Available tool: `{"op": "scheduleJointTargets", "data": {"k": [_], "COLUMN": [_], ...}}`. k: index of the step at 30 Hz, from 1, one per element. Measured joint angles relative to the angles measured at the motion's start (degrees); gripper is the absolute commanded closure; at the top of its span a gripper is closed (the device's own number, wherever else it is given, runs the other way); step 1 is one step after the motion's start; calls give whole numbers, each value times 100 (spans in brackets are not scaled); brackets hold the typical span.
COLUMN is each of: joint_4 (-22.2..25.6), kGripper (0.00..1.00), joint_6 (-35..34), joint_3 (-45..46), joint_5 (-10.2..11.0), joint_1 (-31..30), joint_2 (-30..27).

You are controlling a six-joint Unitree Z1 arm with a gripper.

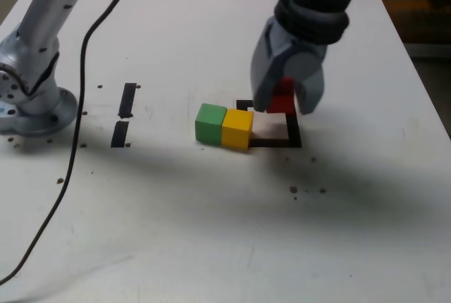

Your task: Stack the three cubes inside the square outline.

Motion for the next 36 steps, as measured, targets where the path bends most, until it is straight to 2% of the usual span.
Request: {"op": "scheduleJointTargets", "data": {"k": [6, 10, 27, 36], "joint_4": [-127, -274, -959, -1047], "kGripper": [85, 85, 85, 85], "joint_6": [210, 228, 283, 284], "joint_3": [151, 143, 600, 900], "joint_5": [142, 161, -326, -411], "joint_1": [-72, -195, -290, -290], "joint_2": [-63, 9, 239, 165]}}
